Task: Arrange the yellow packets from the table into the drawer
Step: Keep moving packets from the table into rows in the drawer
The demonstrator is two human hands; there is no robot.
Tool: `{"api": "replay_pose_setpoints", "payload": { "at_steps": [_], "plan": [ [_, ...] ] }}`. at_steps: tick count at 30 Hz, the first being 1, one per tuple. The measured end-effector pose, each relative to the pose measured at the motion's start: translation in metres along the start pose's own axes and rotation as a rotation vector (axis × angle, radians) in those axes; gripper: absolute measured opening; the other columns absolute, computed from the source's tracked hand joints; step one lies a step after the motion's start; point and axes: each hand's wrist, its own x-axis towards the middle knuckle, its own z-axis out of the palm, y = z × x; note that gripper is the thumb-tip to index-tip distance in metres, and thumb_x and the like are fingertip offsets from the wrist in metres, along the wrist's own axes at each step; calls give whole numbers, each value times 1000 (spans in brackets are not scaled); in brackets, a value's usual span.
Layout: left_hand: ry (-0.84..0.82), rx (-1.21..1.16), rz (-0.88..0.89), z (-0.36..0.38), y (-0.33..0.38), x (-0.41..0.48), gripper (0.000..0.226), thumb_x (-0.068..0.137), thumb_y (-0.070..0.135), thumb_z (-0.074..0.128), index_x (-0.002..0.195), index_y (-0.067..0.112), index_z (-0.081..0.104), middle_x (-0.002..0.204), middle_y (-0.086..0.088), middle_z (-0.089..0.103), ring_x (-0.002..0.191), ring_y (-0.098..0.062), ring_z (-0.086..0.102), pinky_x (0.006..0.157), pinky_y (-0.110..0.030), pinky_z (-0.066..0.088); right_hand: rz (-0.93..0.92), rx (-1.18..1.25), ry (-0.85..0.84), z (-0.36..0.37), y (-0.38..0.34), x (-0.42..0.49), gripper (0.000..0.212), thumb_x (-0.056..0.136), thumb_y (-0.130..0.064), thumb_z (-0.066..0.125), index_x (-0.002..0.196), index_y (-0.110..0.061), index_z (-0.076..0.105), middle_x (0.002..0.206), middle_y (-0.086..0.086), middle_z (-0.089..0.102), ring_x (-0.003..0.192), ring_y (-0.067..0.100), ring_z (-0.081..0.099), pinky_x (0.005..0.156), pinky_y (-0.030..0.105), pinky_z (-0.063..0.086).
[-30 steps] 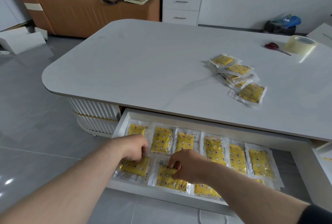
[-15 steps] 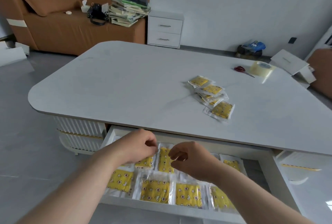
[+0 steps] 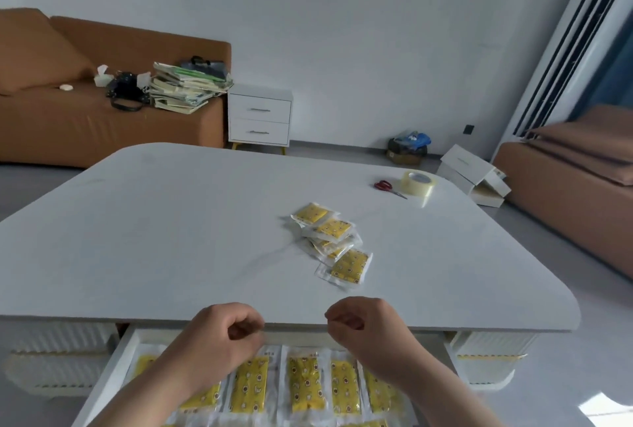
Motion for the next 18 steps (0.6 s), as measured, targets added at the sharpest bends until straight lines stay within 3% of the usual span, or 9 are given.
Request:
{"api": "replay_pose_setpoints", "payload": {
  "at_steps": [7, 11, 14, 16, 18],
  "plan": [
    [18, 38, 21, 10, 24, 17, 10, 84, 25, 68, 75, 25, 72, 79, 15, 71, 72, -1, 64, 67, -17, 51, 46, 87, 95, -16, 13, 21, 12, 86, -27, 63, 90, -39, 65, 89, -13, 73, 85, -3, 66, 78, 16, 53],
    [48, -41, -26, -5, 20, 43, 12, 82, 24, 71, 71, 20, 73, 72, 4, 71, 72, -12, 64, 71, -29, 50, 69, 125, 101, -20, 21, 32, 10, 85, -28, 64, 92, -34, 67, 90, -10, 73, 83, 3, 67, 75, 19, 54],
    [207, -165, -46, -22, 12, 69, 32, 59, 50, 66, 73, 21, 73, 71, -11, 69, 77, -33, 64, 76, -42, 53, 71, 121, 155, -28, 27, 49, 8, 85, -27, 66, 89, -34, 66, 89, -10, 72, 79, 5, 66, 67, 15, 51],
    [257, -209, -62, -26, 5, 92, 48, 49, 56, 60, 72, 15, 72, 77, -20, 69, 76, -35, 64, 79, -48, 54, 78, 91, 190, -34, 33, 63, 8, 84, -26, 67, 88, -33, 67, 87, -12, 71, 81, 3, 66, 66, 12, 49],
    [236, -225, -67, -25, 7, 113, 50, 49, 53, 63, 73, 10, 70, 76, -21, 67, 72, -29, 60, 81, -50, 54, 100, 88, 226, -41, 41, 77, 9, 84, -25, 68, 87, -33, 68, 85, -13, 71, 81, 3, 67, 66, 12, 49]
  ]
}}
